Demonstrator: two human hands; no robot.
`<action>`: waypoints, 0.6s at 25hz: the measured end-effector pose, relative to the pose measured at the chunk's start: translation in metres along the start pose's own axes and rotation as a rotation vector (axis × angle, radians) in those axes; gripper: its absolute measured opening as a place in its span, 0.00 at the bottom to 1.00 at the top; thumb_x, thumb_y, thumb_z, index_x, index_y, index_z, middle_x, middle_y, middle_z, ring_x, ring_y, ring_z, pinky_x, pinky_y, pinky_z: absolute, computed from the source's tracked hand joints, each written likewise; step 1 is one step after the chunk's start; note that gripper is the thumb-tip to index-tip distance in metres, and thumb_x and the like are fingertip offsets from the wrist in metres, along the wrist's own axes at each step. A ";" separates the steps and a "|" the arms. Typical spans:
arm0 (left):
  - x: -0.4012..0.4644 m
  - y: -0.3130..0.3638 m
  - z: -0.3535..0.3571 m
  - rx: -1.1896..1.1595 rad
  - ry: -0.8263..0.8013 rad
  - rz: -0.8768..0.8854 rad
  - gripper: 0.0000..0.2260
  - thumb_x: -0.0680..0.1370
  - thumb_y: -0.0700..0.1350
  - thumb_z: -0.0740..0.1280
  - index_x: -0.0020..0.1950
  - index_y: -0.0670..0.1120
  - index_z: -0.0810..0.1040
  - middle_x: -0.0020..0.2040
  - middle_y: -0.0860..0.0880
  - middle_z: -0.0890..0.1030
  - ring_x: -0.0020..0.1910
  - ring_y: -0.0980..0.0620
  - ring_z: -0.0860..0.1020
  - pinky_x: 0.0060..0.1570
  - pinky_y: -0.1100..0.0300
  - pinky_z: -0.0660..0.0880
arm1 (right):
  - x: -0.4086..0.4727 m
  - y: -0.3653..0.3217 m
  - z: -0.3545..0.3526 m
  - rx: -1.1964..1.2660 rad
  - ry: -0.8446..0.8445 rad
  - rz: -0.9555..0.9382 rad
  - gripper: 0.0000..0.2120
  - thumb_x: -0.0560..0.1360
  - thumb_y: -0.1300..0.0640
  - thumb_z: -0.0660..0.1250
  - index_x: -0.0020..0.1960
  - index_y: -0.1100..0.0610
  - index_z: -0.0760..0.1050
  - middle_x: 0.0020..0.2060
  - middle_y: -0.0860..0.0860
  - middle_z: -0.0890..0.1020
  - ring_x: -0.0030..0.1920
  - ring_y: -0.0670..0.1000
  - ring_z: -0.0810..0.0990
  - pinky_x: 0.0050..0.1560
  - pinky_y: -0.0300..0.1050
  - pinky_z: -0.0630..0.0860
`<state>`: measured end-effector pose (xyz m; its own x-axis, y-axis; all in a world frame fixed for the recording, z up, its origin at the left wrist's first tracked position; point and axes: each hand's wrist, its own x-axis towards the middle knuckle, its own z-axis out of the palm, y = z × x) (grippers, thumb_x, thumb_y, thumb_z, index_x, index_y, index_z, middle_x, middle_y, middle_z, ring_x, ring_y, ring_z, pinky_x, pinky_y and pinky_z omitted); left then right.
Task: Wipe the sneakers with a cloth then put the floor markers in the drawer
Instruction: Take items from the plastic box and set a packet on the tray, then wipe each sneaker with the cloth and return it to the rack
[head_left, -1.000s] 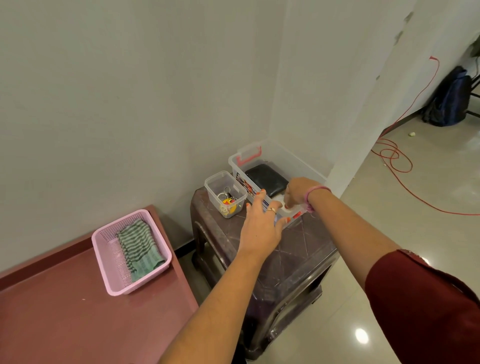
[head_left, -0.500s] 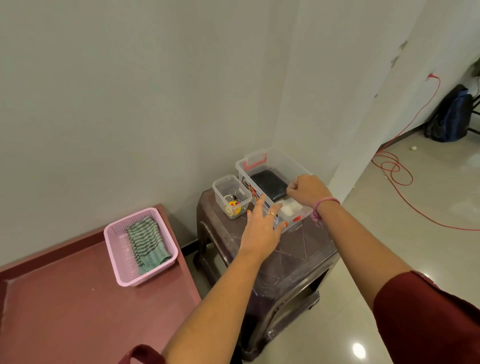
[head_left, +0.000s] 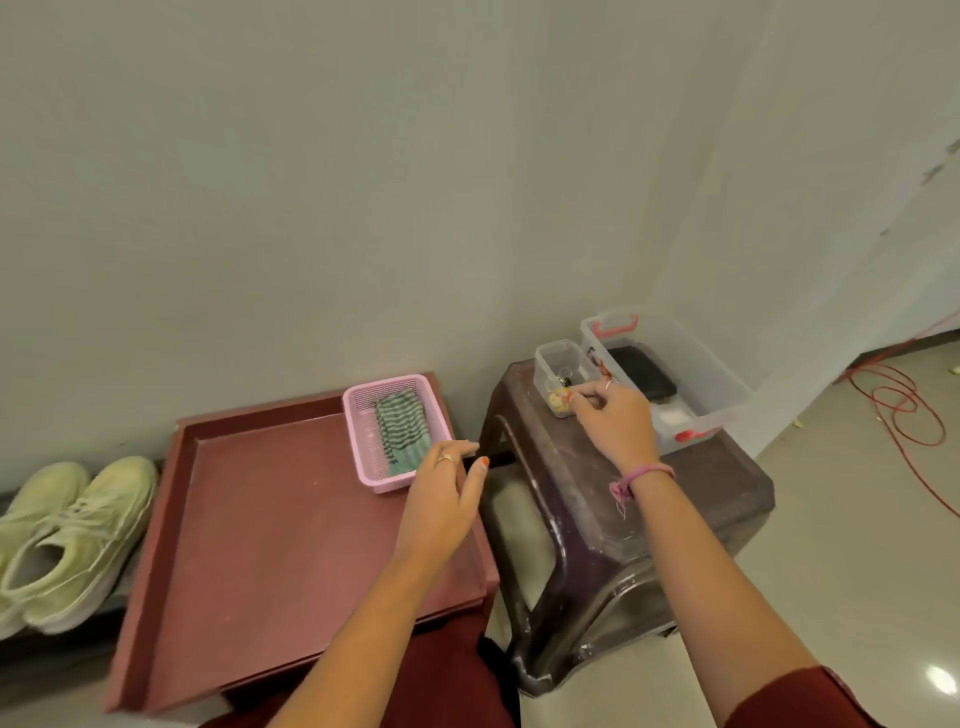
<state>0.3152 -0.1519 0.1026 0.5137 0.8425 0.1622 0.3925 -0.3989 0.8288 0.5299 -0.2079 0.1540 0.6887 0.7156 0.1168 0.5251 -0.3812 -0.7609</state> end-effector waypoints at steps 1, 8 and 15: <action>-0.009 -0.012 -0.014 -0.008 0.033 -0.045 0.10 0.80 0.47 0.64 0.60 0.47 0.77 0.56 0.55 0.74 0.57 0.57 0.74 0.60 0.59 0.72 | -0.007 -0.006 0.013 0.038 -0.037 0.015 0.05 0.74 0.56 0.67 0.46 0.53 0.81 0.40 0.45 0.82 0.41 0.40 0.78 0.42 0.30 0.70; -0.062 -0.096 -0.101 -0.090 0.211 -0.299 0.08 0.80 0.45 0.65 0.57 0.48 0.78 0.54 0.53 0.80 0.54 0.57 0.77 0.55 0.60 0.73 | -0.040 -0.042 0.116 0.029 -0.211 0.096 0.07 0.71 0.58 0.66 0.36 0.54 0.81 0.34 0.49 0.84 0.40 0.49 0.83 0.50 0.43 0.78; -0.096 -0.172 -0.142 -0.317 0.370 -0.581 0.08 0.81 0.44 0.64 0.58 0.47 0.78 0.50 0.57 0.77 0.53 0.55 0.76 0.52 0.64 0.68 | -0.032 -0.056 0.207 -0.097 -0.257 0.188 0.07 0.72 0.61 0.65 0.44 0.59 0.82 0.44 0.52 0.81 0.48 0.51 0.78 0.50 0.37 0.72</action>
<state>0.0900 -0.1130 0.0210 -0.0198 0.9742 -0.2248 0.2547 0.2223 0.9411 0.3754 -0.0886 0.0607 0.6360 0.7468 -0.1945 0.4544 -0.5661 -0.6877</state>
